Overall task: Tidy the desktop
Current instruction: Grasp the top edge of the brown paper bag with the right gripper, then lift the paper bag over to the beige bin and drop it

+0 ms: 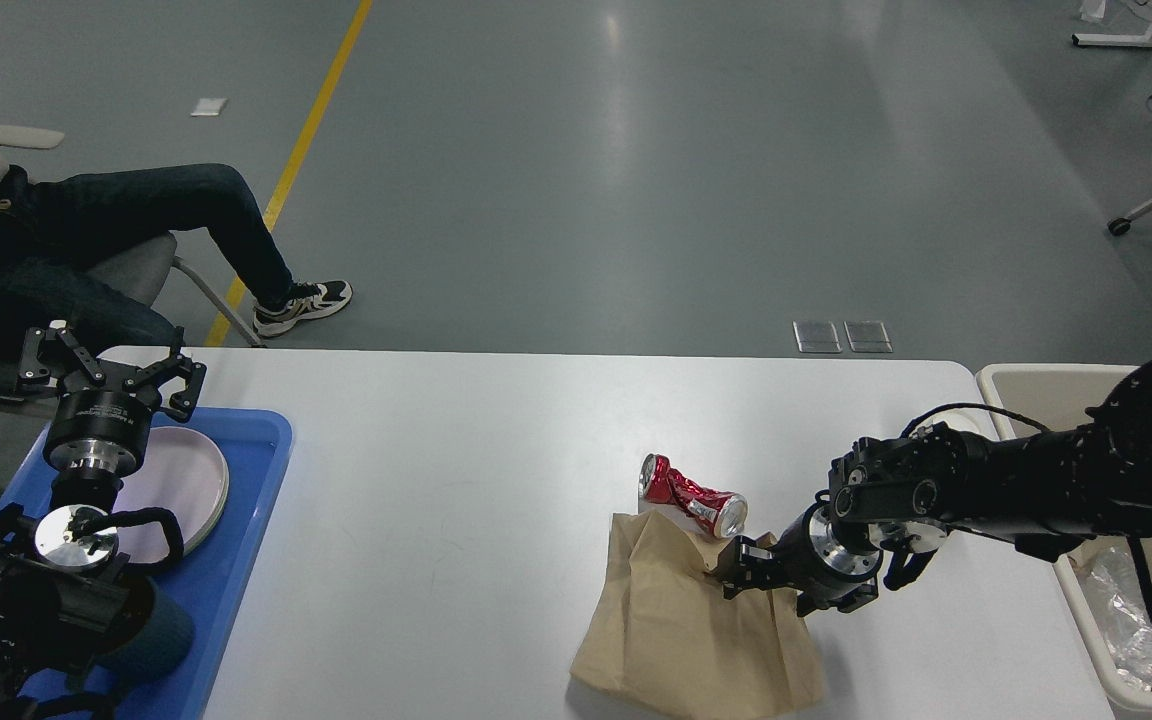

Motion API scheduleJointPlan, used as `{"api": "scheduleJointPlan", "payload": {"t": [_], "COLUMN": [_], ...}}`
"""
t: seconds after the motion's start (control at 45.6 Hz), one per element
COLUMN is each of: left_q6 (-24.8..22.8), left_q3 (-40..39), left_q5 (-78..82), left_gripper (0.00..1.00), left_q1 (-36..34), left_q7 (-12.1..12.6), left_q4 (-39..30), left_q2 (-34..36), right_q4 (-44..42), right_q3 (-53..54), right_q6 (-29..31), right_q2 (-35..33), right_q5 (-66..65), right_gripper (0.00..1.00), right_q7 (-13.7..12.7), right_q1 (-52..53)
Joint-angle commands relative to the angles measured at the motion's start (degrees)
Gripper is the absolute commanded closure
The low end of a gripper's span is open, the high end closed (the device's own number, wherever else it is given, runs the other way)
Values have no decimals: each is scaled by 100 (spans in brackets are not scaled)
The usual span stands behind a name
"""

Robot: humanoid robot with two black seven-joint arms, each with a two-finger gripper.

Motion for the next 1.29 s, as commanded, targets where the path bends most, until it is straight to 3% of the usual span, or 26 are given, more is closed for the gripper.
{"api": "scheduleJointPlan", "payload": {"t": [0.0, 0.241, 0.504, 0.745, 0.964, 1.271], "left_q6": [1, 1, 0, 1, 1, 1], "left_q3": [3, -5, -5, 3, 3, 3], "left_q5": [0, 0, 0, 0, 0, 0], "left_gripper": [4, 4, 4, 4, 4, 4], "left_q1": [0, 0, 0, 0, 0, 0], "left_q7": [0, 0, 0, 0, 0, 0], "left_q4": [-3, 5, 5, 5, 5, 5], "left_q2": [0, 0, 0, 0, 0, 0], "right_q4": [77, 208, 1016, 1826, 1896, 1677], "right_q3": [-1, -1, 7, 209, 253, 271], "right_q6": [92, 163, 172, 856, 1744, 1851], "right_q2": [49, 22, -364, -1409, -2314, -3326], "right_q5": [-3, -3, -11, -46, -46, -55], "right_gripper": [100, 100, 100, 100, 100, 100], "right_q7": [-7, -7, 2, 11, 2, 2], "right_q1": [-1, 43, 596, 1826, 3179, 4139]}}
